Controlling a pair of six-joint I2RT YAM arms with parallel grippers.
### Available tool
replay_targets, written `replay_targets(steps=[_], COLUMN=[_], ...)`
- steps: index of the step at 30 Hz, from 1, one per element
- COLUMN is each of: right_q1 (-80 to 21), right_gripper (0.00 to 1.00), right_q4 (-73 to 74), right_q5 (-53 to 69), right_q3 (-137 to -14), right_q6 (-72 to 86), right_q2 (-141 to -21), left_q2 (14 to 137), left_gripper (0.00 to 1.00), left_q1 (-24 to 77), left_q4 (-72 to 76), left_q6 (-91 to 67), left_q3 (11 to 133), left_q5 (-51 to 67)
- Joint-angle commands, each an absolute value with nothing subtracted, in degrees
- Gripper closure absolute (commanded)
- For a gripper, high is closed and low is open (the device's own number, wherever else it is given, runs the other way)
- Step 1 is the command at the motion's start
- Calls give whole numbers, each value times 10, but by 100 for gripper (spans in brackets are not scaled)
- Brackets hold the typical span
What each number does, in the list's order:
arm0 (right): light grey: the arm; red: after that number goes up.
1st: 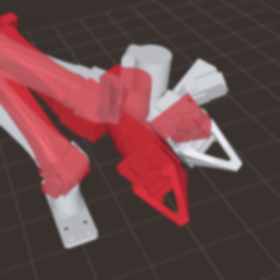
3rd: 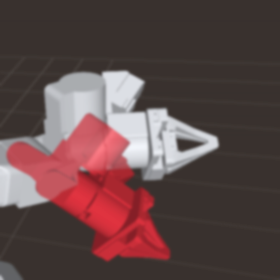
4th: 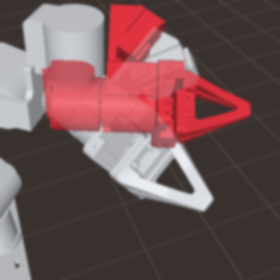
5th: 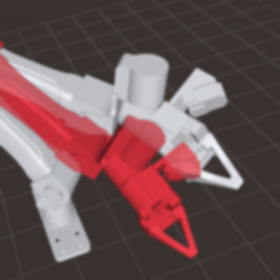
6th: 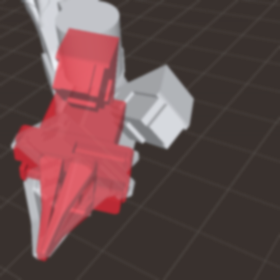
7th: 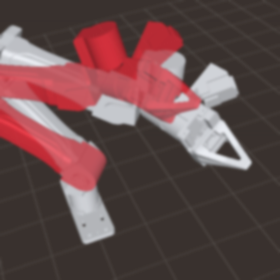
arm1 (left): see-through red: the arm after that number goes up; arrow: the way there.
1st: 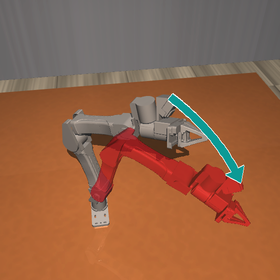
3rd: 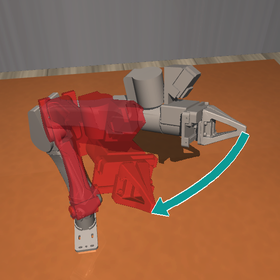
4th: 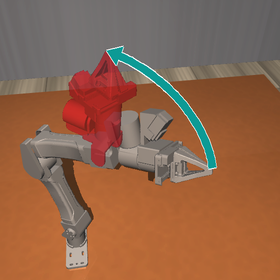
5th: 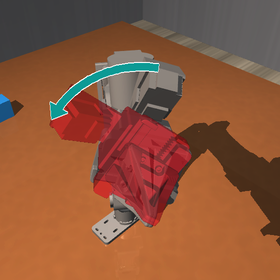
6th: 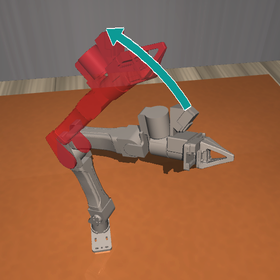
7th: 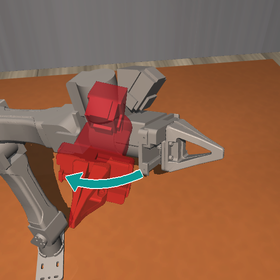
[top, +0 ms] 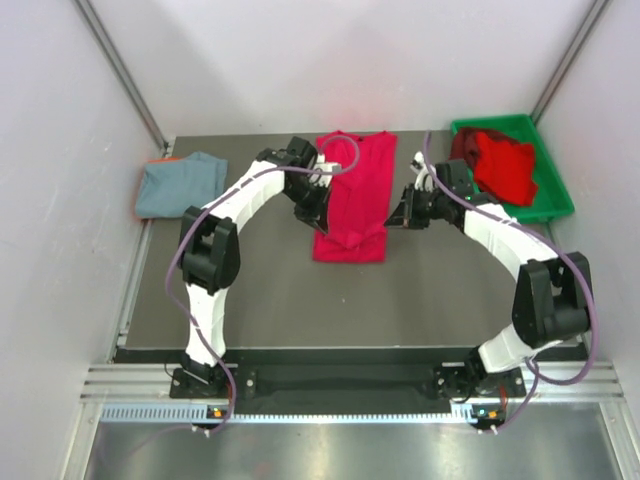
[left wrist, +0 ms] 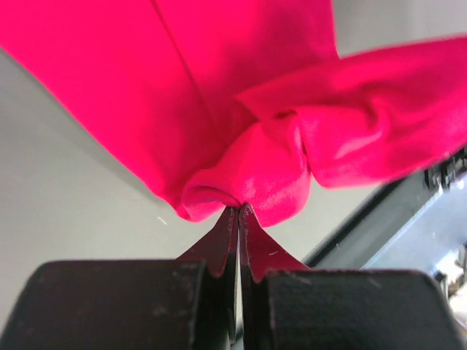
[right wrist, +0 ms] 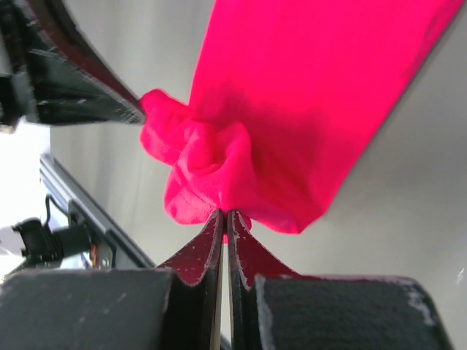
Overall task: Fold and stack the t-shirts
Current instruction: Fold the tshirt
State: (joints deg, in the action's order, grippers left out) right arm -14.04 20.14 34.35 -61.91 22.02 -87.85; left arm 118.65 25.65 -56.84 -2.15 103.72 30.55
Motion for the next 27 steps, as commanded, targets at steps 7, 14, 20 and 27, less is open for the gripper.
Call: replay_targets(steps=[7,14,20,27], right_q1=[-127,-127,-123,-122], right_gripper=[100,100,77,39], right_q4=[169,170,155,180], right_q5=[335,314,253,207], right_q3=[-769,-827,-835,-929], right_q6=[192,174,128,59], right_q2=[-969,-1027,-1084,-1086], left_q2=[1320,1381,1415,1365], left_gripper=[100,100,54,32], left_q1=[213,192,186,149], left_q4=[-596,-568,-513,-406], left_q6=[-5,-4,-10,-96], left_q3=[1265,1356,1350,1313], left_q5=[319,314,318,316])
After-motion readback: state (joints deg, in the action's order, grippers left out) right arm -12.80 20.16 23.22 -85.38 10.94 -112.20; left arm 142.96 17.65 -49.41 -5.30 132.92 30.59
